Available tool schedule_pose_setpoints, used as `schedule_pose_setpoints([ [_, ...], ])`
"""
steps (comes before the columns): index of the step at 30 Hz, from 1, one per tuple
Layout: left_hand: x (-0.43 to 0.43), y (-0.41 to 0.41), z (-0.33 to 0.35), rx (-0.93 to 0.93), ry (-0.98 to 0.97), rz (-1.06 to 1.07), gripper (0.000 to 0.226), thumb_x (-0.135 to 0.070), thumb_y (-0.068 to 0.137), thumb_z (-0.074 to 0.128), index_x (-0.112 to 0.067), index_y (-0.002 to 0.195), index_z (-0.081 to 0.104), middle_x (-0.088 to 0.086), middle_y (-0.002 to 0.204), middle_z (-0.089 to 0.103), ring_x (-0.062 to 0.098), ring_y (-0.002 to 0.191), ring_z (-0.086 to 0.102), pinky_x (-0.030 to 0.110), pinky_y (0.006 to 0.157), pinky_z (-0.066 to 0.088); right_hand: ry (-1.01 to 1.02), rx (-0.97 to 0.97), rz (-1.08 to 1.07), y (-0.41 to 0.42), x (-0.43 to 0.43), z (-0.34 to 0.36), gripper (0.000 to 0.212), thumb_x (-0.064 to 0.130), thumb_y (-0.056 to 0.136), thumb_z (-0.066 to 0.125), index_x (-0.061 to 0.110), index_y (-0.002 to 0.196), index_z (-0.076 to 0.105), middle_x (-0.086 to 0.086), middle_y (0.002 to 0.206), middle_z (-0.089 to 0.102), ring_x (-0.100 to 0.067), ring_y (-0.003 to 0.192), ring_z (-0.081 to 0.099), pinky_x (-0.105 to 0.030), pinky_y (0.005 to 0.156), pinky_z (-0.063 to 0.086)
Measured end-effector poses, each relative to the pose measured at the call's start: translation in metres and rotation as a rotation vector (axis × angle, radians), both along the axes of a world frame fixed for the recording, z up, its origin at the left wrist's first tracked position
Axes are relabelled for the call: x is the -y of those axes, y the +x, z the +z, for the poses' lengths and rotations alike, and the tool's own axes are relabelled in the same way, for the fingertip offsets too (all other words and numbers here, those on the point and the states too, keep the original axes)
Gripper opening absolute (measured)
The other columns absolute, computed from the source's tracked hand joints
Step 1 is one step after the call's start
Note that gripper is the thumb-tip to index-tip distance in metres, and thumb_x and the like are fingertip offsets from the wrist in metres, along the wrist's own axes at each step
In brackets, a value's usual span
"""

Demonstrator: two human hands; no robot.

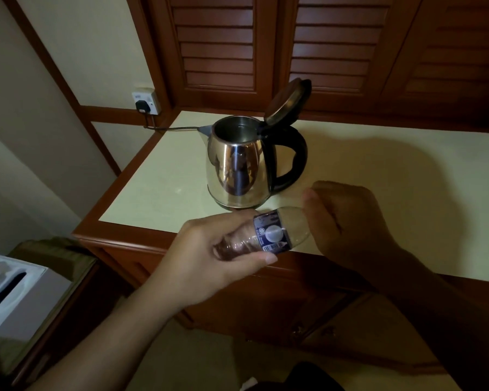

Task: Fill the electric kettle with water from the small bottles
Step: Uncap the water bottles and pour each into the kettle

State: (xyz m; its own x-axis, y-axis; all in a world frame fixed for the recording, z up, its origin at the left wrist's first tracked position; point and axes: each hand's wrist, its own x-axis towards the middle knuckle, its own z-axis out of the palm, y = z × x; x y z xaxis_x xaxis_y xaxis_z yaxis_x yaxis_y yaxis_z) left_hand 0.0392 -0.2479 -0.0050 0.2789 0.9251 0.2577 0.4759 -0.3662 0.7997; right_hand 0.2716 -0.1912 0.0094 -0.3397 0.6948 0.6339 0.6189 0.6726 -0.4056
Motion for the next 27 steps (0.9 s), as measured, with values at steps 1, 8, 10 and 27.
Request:
schedule_pose_setpoints([
  [1,0.001,0.002,-0.007,-0.130,0.157,0.059,0.053,-0.047,0.087,0.081,-0.021,0.132,0.070,-0.009,0.112,0.077,0.005,0.099,0.072,0.029,0.076,0.062,-0.069,-0.028,-0.014,0.001,-0.002,-0.002,0.043,0.031,0.101,0.038,0.025,0.059,0.031,0.008,0.049,0.029,-0.014,0.045,0.033,-0.021,0.051,0.021],
  [8,-0.010,0.021,-0.027,-0.197,0.141,0.138,0.073,-0.065,0.088,0.068,-0.035,0.152,0.048,-0.022,0.135,0.059,0.000,0.122,0.059,0.021,0.098,0.053,-0.615,-0.169,-0.145,0.011,-0.005,-0.001,0.061,0.068,0.088,0.052,0.011,0.067,0.062,-0.001,0.057,0.058,-0.005,0.050,0.050,-0.015,0.051,0.038],
  [10,-0.012,0.023,-0.025,-0.007,-0.095,0.084,0.072,-0.052,0.090,0.072,-0.039,0.155,0.045,-0.029,0.134,0.060,-0.008,0.121,0.060,0.017,0.100,0.054,-0.616,-0.260,-0.114,0.017,-0.005,0.001,0.048,0.070,0.080,0.050,0.026,0.078,0.069,0.007,0.068,0.065,-0.001,0.059,0.056,-0.014,0.059,0.043],
  [27,-0.057,0.094,-0.027,0.077,-0.167,-0.107,0.053,-0.042,0.085,0.085,-0.048,0.130,0.059,-0.014,0.119,0.065,0.005,0.114,0.063,0.032,0.089,0.058,-0.587,-0.630,-0.185,0.060,0.004,-0.005,0.041,0.039,0.088,0.073,0.037,0.126,0.056,0.019,0.115,0.067,-0.001,0.099,0.068,-0.023,0.077,0.058],
])
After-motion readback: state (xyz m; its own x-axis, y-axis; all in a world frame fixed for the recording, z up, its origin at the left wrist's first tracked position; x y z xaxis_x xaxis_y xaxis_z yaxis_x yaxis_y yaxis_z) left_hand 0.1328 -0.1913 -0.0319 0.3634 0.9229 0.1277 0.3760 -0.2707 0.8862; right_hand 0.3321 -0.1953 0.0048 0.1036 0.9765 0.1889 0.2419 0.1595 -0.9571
